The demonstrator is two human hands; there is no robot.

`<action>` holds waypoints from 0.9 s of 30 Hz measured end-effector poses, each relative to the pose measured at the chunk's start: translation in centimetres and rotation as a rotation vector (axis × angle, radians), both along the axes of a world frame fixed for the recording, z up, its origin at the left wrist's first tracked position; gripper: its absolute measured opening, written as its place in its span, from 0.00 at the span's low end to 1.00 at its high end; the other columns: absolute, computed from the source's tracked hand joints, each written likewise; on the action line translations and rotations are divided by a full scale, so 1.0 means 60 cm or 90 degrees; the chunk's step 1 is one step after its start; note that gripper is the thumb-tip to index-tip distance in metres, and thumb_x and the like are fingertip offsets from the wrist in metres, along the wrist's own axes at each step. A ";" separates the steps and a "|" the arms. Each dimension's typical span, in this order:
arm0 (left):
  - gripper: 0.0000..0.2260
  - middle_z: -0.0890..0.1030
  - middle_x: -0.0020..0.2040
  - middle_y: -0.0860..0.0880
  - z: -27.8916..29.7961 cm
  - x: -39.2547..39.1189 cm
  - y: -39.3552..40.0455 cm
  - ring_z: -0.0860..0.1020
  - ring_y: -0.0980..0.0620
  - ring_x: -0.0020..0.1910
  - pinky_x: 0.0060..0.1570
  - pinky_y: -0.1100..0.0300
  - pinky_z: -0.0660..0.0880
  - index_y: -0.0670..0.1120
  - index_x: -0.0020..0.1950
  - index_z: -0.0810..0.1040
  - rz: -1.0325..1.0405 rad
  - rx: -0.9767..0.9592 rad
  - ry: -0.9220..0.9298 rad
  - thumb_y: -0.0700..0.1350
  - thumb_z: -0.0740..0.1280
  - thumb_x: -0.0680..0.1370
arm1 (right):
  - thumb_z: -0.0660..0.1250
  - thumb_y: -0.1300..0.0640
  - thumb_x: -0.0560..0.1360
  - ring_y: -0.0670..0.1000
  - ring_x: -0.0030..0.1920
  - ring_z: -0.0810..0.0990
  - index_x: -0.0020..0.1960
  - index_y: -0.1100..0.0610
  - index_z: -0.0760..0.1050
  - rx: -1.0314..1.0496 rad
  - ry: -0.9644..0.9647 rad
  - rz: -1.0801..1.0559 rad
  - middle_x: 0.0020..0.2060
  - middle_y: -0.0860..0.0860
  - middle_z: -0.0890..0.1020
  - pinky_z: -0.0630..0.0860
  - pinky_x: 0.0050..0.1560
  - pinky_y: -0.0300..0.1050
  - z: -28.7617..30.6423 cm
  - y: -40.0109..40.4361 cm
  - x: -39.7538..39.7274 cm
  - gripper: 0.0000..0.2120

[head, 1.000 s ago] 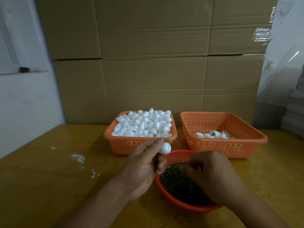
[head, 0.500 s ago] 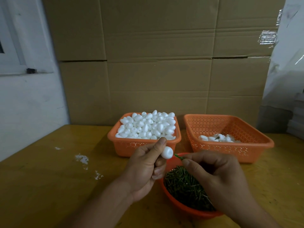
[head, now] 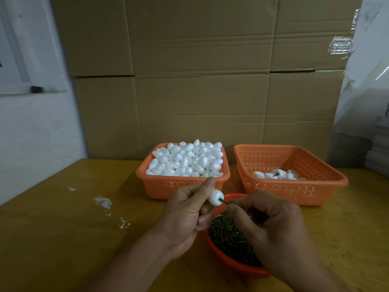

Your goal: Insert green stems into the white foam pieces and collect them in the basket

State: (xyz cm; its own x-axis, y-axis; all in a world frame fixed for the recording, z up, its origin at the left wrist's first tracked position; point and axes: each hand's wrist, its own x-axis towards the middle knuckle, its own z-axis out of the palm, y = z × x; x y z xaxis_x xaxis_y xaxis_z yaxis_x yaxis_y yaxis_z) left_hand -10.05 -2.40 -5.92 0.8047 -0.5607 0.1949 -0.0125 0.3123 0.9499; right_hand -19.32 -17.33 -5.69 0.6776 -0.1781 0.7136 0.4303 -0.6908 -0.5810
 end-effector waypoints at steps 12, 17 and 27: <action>0.14 0.67 0.27 0.49 -0.002 -0.006 -0.003 0.64 0.56 0.22 0.22 0.65 0.58 0.45 0.37 0.80 0.003 0.000 -0.013 0.55 0.72 0.71 | 0.76 0.57 0.71 0.40 0.34 0.79 0.44 0.47 0.86 -0.054 -0.012 -0.014 0.34 0.39 0.80 0.68 0.34 0.27 -0.003 0.005 -0.002 0.05; 0.13 0.67 0.26 0.49 -0.002 -0.009 -0.005 0.64 0.56 0.22 0.22 0.66 0.60 0.43 0.39 0.82 0.022 -0.003 -0.038 0.53 0.74 0.69 | 0.76 0.56 0.72 0.41 0.33 0.79 0.44 0.47 0.86 -0.054 -0.011 -0.028 0.33 0.40 0.80 0.68 0.33 0.29 -0.003 0.007 -0.004 0.04; 0.11 0.73 0.31 0.48 -0.003 -0.007 -0.003 0.69 0.56 0.30 0.30 0.64 0.65 0.40 0.49 0.85 -0.036 -0.043 -0.048 0.46 0.73 0.72 | 0.77 0.55 0.70 0.43 0.33 0.83 0.40 0.43 0.86 0.119 0.057 -0.001 0.33 0.41 0.85 0.76 0.33 0.34 -0.006 -0.001 0.004 0.06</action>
State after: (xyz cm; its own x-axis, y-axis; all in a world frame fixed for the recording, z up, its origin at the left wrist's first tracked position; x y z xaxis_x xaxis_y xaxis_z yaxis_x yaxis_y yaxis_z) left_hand -10.46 -2.57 -6.11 0.7536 -0.5883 0.2931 -0.0640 0.3781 0.9235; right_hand -19.11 -17.38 -6.07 0.7370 -0.3026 0.6044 0.3700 -0.5676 -0.7355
